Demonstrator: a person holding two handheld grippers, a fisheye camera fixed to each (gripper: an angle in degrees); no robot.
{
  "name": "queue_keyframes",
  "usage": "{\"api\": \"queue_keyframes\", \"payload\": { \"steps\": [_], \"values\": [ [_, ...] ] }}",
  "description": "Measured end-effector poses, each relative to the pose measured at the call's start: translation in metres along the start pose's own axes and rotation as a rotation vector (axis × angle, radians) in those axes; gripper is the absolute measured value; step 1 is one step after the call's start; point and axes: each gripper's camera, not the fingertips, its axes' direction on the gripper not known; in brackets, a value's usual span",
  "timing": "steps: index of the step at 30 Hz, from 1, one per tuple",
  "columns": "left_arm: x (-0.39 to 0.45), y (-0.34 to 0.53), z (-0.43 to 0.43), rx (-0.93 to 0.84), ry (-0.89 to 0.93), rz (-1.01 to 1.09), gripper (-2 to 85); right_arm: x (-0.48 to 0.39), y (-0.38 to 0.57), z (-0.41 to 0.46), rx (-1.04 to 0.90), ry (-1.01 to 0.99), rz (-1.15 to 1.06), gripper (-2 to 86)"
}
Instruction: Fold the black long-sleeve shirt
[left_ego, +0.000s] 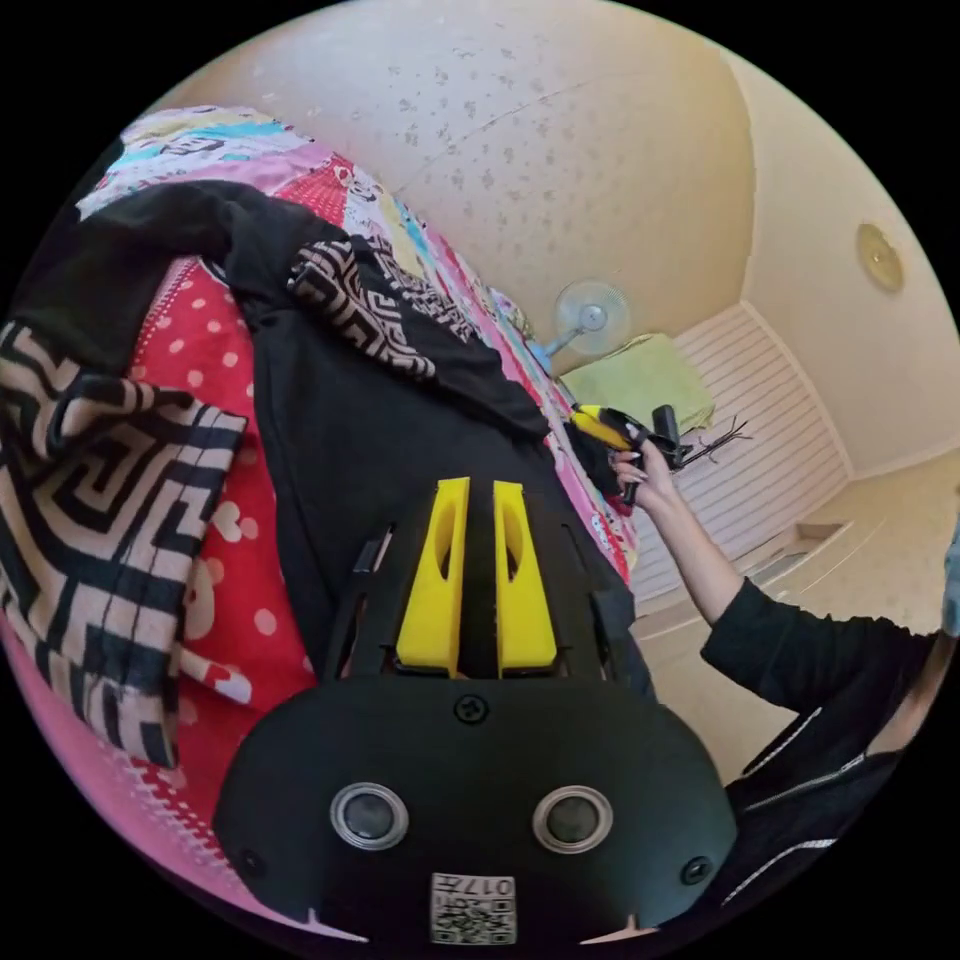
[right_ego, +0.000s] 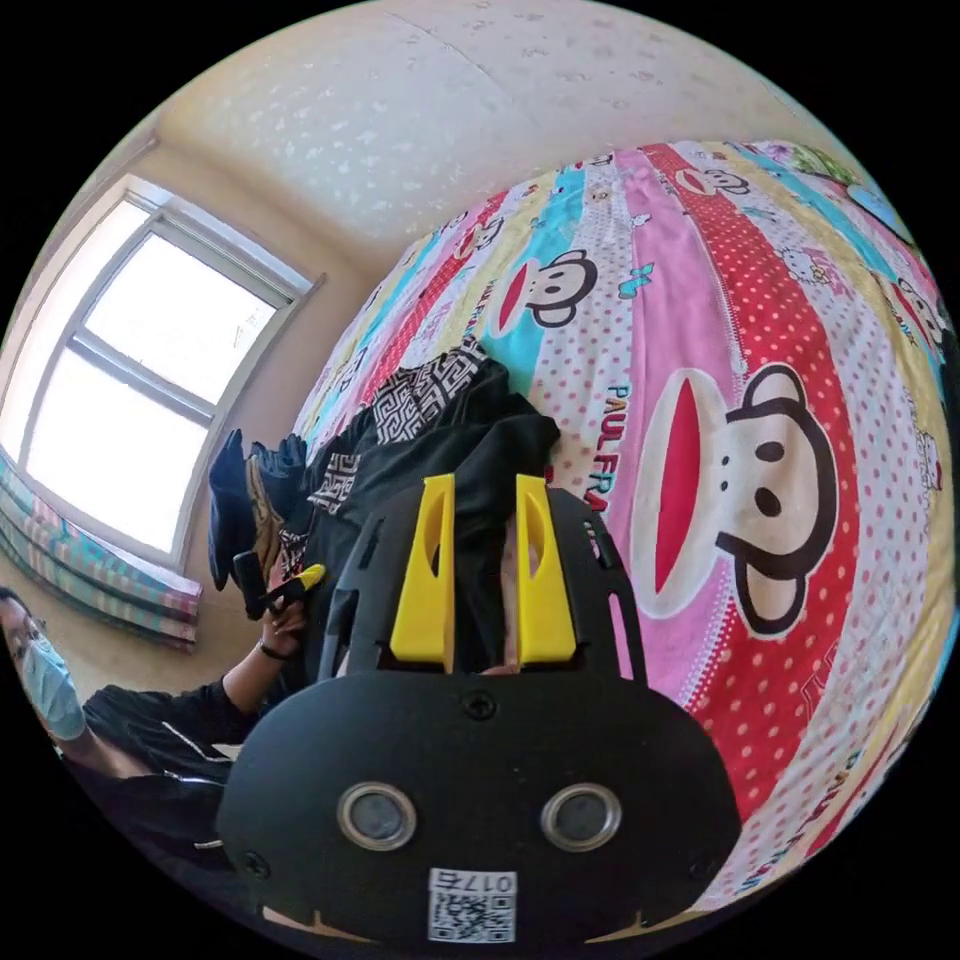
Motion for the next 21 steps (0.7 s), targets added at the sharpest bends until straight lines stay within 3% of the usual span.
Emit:
{"api": "queue_keyframes", "payload": {
  "steps": [4,7,11,14,16,18,21],
  "values": [
    [-0.012,0.013,-0.009,0.081,0.123,0.027,6.7,0.012,-0.037,0.041,-0.04,0.094,0.022,9.5],
    [-0.016,0.013,-0.004,0.068,0.128,0.022,7.1,0.019,-0.049,0.057,-0.016,0.042,0.017,5.2],
    [-0.015,0.014,0.001,0.068,0.129,0.047,5.9,0.016,-0.056,0.036,0.11,0.044,0.047,2.5],
    [-0.02,0.013,0.004,0.07,0.146,0.036,6.4,0.007,-0.063,0.012,0.168,0.213,0.071,2.4],
    [-0.02,0.012,0.009,0.061,0.135,0.035,6.7,0.009,-0.07,0.018,0.127,0.301,0.045,2.7],
    [-0.021,0.011,0.011,0.062,0.136,0.032,6.6,0.022,-0.079,0.045,0.001,0.275,0.027,3.8],
    [-0.024,0.011,0.013,0.068,0.15,0.022,6.6,0.028,-0.086,0.048,-0.027,0.255,0.054,6.8]
  ]
}}
